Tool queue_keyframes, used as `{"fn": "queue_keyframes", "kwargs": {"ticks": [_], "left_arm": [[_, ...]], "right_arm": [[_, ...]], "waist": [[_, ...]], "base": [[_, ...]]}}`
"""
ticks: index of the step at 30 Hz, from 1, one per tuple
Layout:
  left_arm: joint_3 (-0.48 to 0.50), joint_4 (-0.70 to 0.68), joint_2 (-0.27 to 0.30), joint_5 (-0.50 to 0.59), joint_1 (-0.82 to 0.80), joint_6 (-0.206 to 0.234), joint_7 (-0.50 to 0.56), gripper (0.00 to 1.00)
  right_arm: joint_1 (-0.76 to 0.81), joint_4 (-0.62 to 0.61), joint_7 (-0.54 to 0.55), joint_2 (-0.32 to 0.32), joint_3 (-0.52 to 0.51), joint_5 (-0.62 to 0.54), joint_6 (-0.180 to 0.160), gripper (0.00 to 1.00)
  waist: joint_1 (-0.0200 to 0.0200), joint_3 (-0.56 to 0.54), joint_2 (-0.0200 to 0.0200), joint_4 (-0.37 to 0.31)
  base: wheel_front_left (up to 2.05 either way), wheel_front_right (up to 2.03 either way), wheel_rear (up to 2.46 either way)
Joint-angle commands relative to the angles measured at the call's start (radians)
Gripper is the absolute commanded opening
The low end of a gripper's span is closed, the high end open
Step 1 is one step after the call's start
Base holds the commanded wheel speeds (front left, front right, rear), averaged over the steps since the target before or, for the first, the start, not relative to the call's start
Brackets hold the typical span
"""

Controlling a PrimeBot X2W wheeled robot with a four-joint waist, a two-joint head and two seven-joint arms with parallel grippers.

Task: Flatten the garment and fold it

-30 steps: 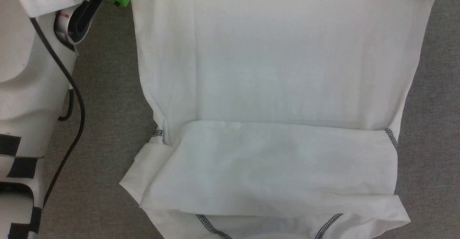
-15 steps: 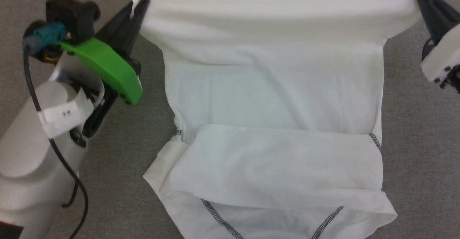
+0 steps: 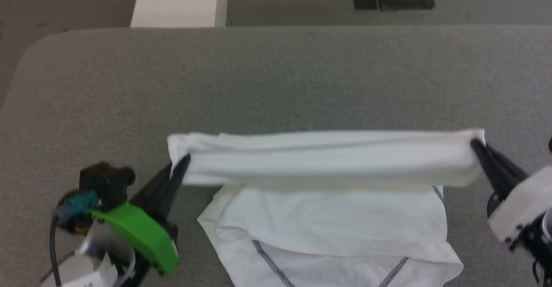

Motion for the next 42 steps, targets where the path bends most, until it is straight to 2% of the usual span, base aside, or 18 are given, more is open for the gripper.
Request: {"fn": "queue_keyframes", "kwargs": {"ticks": [1, 8, 15, 21, 29, 30, 31, 32, 33, 34, 38, 42], "left_arm": [[0.007, -0.022, 0.011, -0.025, 0.047, 0.017, -0.006, 0.00], [0.000, -0.109, 0.032, -0.111, 0.236, 0.053, 0.004, 0.00], [-0.039, -0.112, 0.010, -0.158, 0.328, 0.055, 0.007, 0.00], [-0.099, -0.017, -0.025, -0.178, 0.330, 0.037, 0.050, 0.00], [-0.146, 0.206, -0.106, -0.186, 0.246, -0.013, 0.069, 0.00], [-0.148, 0.230, -0.118, -0.187, 0.234, -0.019, 0.068, 0.00], [-0.148, 0.246, -0.127, -0.187, 0.224, -0.023, 0.063, 0.12], [-0.148, 0.265, -0.135, -0.184, 0.215, -0.026, 0.056, 0.45], [-0.148, 0.277, -0.140, -0.181, 0.207, -0.029, 0.050, 0.81], [-0.146, 0.283, -0.146, -0.183, 0.203, -0.032, 0.043, 1.00], [-0.135, 0.266, -0.146, -0.183, 0.204, -0.031, 0.024, 1.00], [-0.094, 0.189, -0.138, -0.190, 0.230, -0.002, -0.022, 1.00]], "right_arm": [[0.048, -0.023, 0.009, 0.018, -0.012, -0.006, -0.002, 0.00], [0.273, -0.105, 0.051, 0.092, -0.063, 0.003, -0.002, 0.00], [0.396, -0.113, 0.047, 0.111, -0.098, 0.019, -0.002, 0.00], [0.412, -0.031, 0.041, 0.112, -0.051, 0.007, -0.002, 0.00], [0.335, 0.132, 0.007, 0.112, -0.011, -0.050, -0.002, 0.00], [0.326, 0.152, -0.001, 0.112, -0.007, -0.055, -0.002, 0.16], [0.320, 0.165, -0.007, 0.112, -0.003, -0.061, -0.002, 0.36], [0.312, 0.179, -0.017, 0.112, 0.001, -0.059, -0.002, 0.96], [0.305, 0.191, -0.028, 0.112, 0.004, -0.058, -0.002, 1.00], [0.301, 0.198, -0.036, 0.112, 0.008, -0.058, -0.002, 1.00], [0.303, 0.188, -0.050, 0.112, 0.013, -0.036, -0.002, 1.00], [0.329, 0.120, -0.052, 0.112, -0.007, 0.006, -0.002, 1.00]], "waist": [[0.0001, -0.069, 0.0000, 0.019], [0.0001, -0.095, 0.0000, 0.018], [0.0001, -0.104, 0.0000, 0.004], [0.0001, -0.104, 0.0000, -0.015], [0.0001, -0.098, 0.0000, -0.024], [0.0001, -0.099, 0.0000, -0.023], [0.0001, -0.099, 0.0000, -0.023], [0.0001, -0.100, 0.0000, -0.023], [0.0001, -0.101, 0.0000, -0.023], [0.0001, -0.102, 0.0000, -0.024], [0.0001, -0.107, 0.0000, -0.025], [0.0001, -0.109, 0.0000, -0.026]], "base": [[0.00, 0.00, 0.00], [0.00, 0.00, 0.00], [0.00, 0.00, 0.00], [0.00, 0.00, 0.00], [0.00, 0.00, 0.00], [0.00, 0.00, 0.00], [0.00, 0.00, 0.00], [0.00, 0.00, 0.00], [0.00, 0.00, 0.00], [0.00, 0.00, 0.00], [0.00, 0.00, 0.00], [0.00, 0.00, 0.00]]}}
